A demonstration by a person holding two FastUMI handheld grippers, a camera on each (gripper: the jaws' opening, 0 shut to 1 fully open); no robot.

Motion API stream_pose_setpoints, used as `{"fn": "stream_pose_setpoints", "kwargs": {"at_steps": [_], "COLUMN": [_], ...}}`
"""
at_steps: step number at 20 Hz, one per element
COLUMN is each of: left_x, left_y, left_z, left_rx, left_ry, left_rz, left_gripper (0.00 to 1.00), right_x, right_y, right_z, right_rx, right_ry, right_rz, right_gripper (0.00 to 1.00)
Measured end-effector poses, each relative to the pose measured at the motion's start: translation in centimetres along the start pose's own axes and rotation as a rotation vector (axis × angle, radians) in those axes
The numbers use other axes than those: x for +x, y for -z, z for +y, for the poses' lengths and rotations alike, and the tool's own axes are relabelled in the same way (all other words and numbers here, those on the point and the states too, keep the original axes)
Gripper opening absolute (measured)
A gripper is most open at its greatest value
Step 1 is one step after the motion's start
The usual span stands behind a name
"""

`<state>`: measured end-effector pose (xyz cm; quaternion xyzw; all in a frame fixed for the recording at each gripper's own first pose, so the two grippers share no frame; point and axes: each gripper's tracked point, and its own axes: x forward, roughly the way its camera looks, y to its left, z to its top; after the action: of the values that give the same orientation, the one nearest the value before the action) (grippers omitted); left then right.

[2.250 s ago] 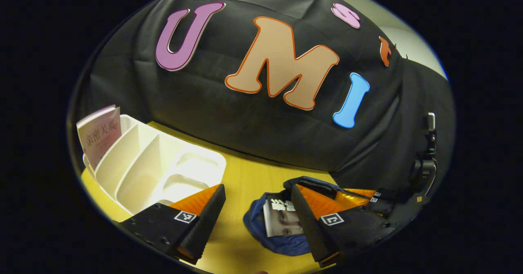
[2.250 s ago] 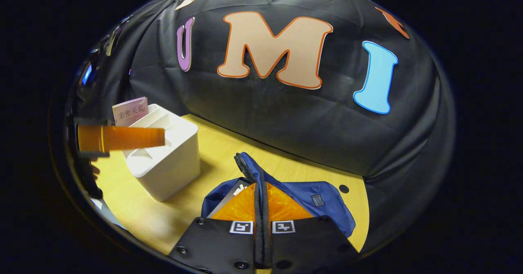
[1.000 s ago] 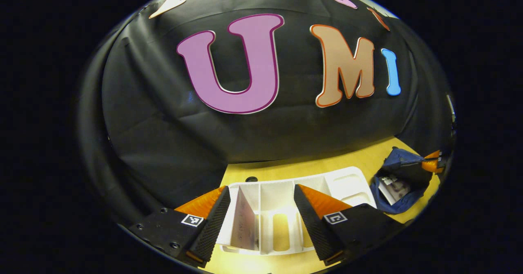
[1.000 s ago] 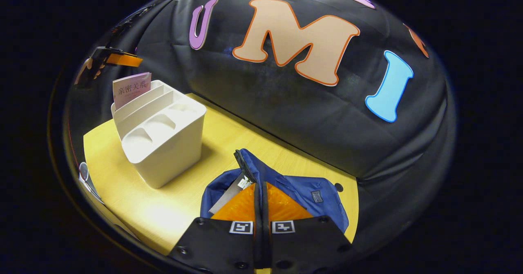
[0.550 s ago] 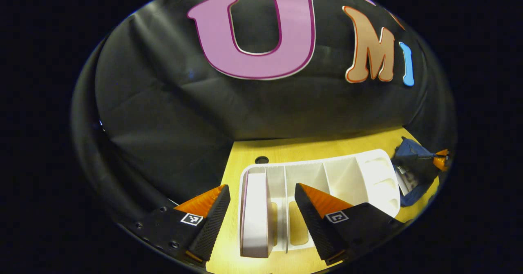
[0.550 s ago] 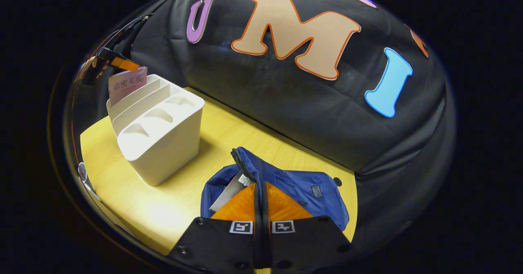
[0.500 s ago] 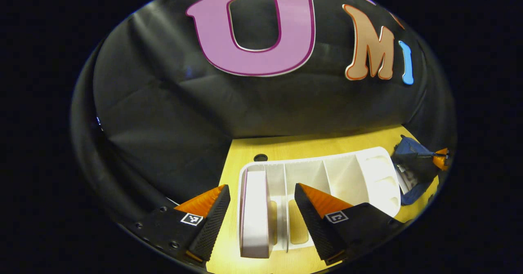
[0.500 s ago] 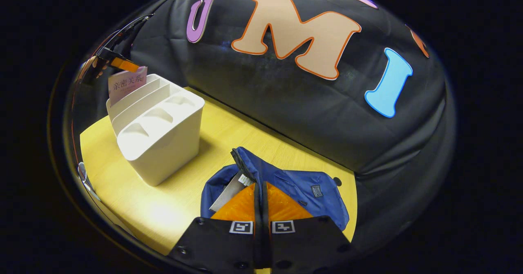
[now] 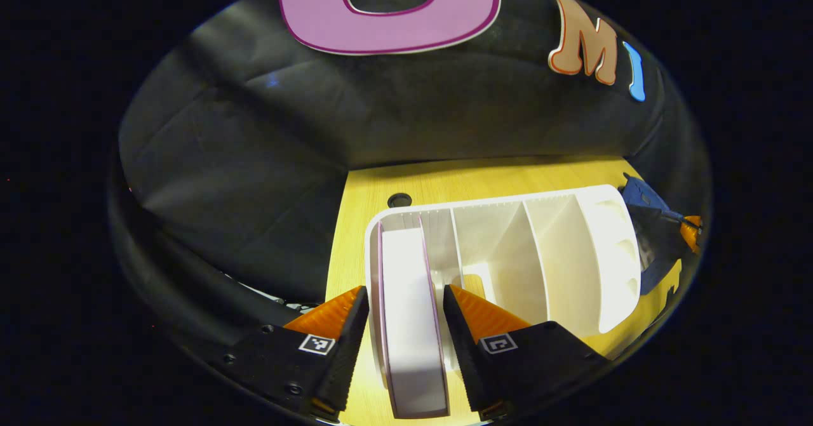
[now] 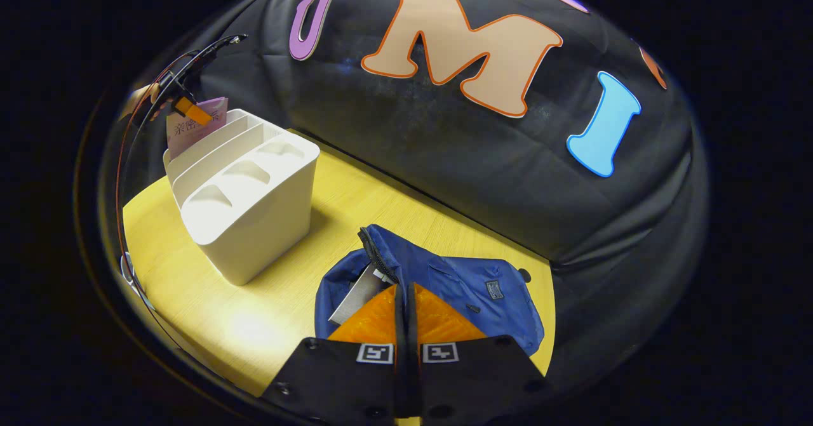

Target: Open the schoolbag, grab two books from the bookshelf and put them into the schoolbag.

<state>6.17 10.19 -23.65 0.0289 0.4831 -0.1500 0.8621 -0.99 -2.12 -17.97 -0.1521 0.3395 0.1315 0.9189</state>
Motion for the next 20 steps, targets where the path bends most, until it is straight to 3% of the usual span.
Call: {"fn": "stream_pose_setpoints", "kwargs": {"at_steps": [3, 4, 11, 20], "left_x": [-0.1, 0.3, -0.7, -6.7], "left_y": [0.2, 0.5, 0.9, -3.6], "left_z": [-0.2, -0.7, -1.6, -0.8], "left_rx": [0.006, 0.010, 0.000, 0.085], "left_ry": [0.011, 0.022, 0.023, -0.075], "left_rz": [0.040, 0.054, 0.106, -0.048], "left_gripper": [0.43, 0.39, 0.33, 0.29], "right_x": [-0.1, -0.1, 0.1, 0.1], "right_y": [0.2, 0.3, 0.3, 0.4], "right_z": [0.1, 0.1, 0.1, 0.2], "right_rx": [-0.002, -0.003, -0.003, -0.002], "right_ry": [-0.003, -0.004, -0.014, -0.026], "right_rz": [0.002, 0.003, 0.003, -0.003], "right_gripper": [0.01, 0.03, 0.03, 0.03]}}
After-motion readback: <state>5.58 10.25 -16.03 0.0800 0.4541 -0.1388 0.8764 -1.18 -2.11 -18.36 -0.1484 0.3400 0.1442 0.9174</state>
